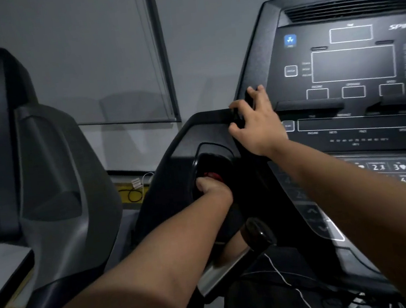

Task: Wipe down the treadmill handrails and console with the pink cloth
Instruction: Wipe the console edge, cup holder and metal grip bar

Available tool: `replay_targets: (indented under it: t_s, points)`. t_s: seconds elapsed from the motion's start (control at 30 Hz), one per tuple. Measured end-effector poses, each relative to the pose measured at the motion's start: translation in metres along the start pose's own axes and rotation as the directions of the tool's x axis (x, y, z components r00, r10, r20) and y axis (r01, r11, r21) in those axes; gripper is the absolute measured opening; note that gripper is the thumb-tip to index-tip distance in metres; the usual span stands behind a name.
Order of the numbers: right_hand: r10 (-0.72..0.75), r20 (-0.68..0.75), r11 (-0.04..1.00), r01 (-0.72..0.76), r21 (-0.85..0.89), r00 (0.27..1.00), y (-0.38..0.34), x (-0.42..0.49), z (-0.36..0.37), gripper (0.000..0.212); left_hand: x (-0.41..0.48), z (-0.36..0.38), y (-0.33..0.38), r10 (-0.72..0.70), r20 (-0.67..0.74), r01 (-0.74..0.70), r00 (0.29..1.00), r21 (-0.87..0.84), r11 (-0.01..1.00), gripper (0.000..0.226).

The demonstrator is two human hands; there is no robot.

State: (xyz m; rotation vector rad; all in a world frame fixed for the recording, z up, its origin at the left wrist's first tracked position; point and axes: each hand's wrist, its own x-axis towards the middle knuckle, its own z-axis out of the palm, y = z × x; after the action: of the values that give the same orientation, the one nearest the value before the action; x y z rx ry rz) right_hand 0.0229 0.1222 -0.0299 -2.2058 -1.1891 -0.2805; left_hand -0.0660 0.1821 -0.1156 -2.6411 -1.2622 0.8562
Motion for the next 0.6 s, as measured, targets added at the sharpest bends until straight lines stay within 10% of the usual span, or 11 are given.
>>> replay_targets:
  t_s: [0.33,0.6]
  points:
    - [0.019,-0.006,1.000,-0.019,0.021,1.000,0.005,0.001,0.000,0.042,-0.005,-0.010,0.007,0.043,0.058,-0.057,0.997,0.282,0.958,0.024]
    - [0.025,-0.006,0.999,-0.025,0.021,1.000,0.002,0.000,-0.001,0.042,-0.011,-0.022,-0.015,0.349,0.386,-0.308,0.854,-0.166,0.937,0.051]
